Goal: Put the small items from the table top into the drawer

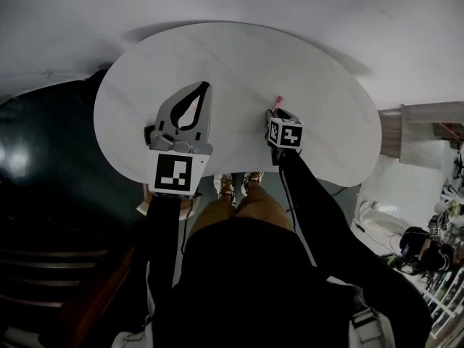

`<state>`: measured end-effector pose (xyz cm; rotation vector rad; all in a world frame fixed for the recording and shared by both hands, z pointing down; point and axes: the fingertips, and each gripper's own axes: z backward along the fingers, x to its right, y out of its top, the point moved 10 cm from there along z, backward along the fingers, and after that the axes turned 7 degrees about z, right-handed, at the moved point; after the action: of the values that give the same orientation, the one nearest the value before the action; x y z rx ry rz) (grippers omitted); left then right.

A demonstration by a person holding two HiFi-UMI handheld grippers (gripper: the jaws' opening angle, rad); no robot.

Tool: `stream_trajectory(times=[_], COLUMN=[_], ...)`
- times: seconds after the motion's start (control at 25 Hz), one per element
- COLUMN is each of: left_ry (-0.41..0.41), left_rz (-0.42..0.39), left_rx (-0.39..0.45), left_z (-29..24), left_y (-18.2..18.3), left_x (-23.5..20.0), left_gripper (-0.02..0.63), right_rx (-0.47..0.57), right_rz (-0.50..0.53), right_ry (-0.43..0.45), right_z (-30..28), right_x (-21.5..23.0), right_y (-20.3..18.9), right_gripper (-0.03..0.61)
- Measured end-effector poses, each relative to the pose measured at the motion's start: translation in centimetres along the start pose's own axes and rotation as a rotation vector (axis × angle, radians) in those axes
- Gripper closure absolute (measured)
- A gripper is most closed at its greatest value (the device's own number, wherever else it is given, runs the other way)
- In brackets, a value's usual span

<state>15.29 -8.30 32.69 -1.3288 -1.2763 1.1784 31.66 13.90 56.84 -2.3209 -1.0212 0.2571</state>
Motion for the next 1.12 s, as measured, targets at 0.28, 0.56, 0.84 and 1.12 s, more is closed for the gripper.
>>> stream_trajectory(times=[0.28, 0.56, 0.84, 1.12], left_ry=[-0.011, -0.023, -0.033, -0.081], left_rz=[0.010, -0.002, -0.005, -0.024], left_rx=[-0.006, -0.008, 0.027, 0.103], left_z=[0.0, -0.2, -0.5, -2.1], left_y=[-0.4, 0.0, 1.5, 5.2], left_x=[0.5, 1.0, 1.9, 3.7], left_gripper=[0.600, 0.600, 0.600, 0.600], right_rx=[0.036, 0.254, 0.596, 0.865], right_rz=[0.116, 0.183, 0.209, 0.261], right_ry=[0.000, -0.012, -0.054, -0.116], right_z=[-0.2, 4.4, 14.3, 24.0], right_x=[0.6, 1.6, 2.2, 2.4], right_y=[-0.5, 2.8, 8.8, 12.3], right_gripper=[0.515, 0.517, 0.516, 0.516])
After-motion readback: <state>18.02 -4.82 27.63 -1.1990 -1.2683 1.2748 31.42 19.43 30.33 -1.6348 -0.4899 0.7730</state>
